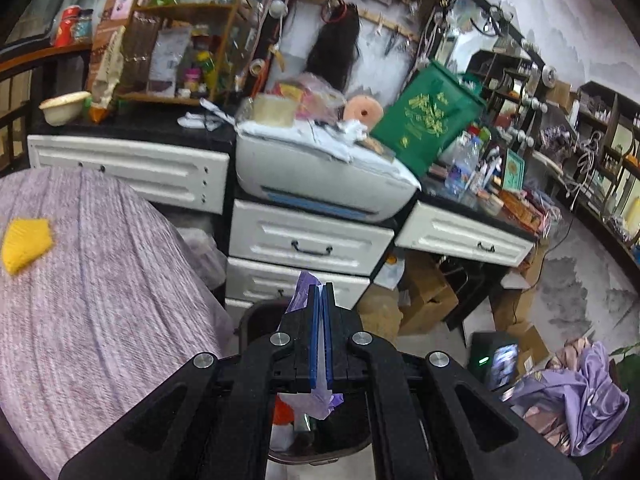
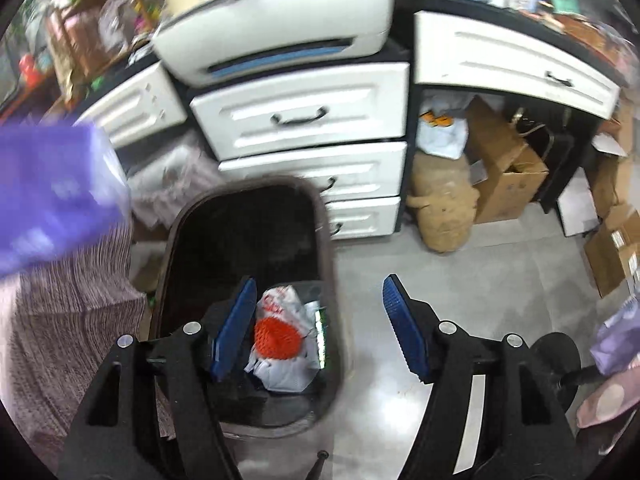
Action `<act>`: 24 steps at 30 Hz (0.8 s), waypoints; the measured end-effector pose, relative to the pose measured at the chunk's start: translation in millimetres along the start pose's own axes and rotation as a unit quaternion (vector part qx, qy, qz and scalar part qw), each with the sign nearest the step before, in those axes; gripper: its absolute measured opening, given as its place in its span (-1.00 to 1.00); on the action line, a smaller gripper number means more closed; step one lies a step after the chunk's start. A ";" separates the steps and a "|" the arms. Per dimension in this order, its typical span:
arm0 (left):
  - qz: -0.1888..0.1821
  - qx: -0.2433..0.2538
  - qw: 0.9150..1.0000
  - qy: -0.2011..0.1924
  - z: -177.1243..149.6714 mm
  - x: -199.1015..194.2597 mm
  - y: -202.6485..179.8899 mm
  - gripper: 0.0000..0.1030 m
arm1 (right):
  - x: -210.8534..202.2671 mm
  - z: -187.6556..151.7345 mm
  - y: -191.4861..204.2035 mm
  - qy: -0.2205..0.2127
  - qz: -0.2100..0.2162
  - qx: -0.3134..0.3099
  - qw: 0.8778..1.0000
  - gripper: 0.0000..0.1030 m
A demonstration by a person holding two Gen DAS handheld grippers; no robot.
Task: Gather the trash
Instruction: 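Lower the purple packet into the bin and open the left gripper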
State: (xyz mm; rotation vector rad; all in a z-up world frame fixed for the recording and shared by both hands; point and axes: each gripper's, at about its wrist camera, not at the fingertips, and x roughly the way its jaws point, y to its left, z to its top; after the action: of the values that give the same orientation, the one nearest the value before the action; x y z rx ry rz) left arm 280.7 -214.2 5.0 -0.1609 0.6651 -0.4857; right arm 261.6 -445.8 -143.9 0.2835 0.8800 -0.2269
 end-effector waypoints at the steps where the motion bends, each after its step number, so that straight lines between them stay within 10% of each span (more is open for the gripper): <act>1: -0.001 0.002 1.000 0.010 -3.6 6.9 -1.7 -0.94 | -6.2 1.4 -7.7 -0.006 -0.003 0.007 1.000 0.34; 19: 0.003 0.066 0.982 0.175 -68.9 103.2 -23.5 -0.90 | -41.0 1.1 -59.0 -0.037 -0.015 0.062 0.997 0.34; 21: -0.001 0.074 0.978 0.195 -75.2 109.9 -25.3 -0.59 | -41.0 1.8 -60.1 -0.038 -0.018 0.062 0.997 0.34; 23: 0.006 0.084 0.976 0.199 -81.0 110.3 -27.4 0.45 | -41.1 2.9 -61.6 -0.037 -0.019 0.064 0.997 0.34; 24: 0.005 0.086 0.977 0.193 -82.0 108.5 -27.6 0.54 | -41.6 3.3 -62.5 -0.038 -0.020 0.065 0.997 0.36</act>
State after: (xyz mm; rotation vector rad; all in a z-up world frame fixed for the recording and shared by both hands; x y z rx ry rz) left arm 292.6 -289.8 -110.8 0.1043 0.9994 -0.5684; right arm 219.0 -502.4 -118.7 0.3756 0.7985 -0.3315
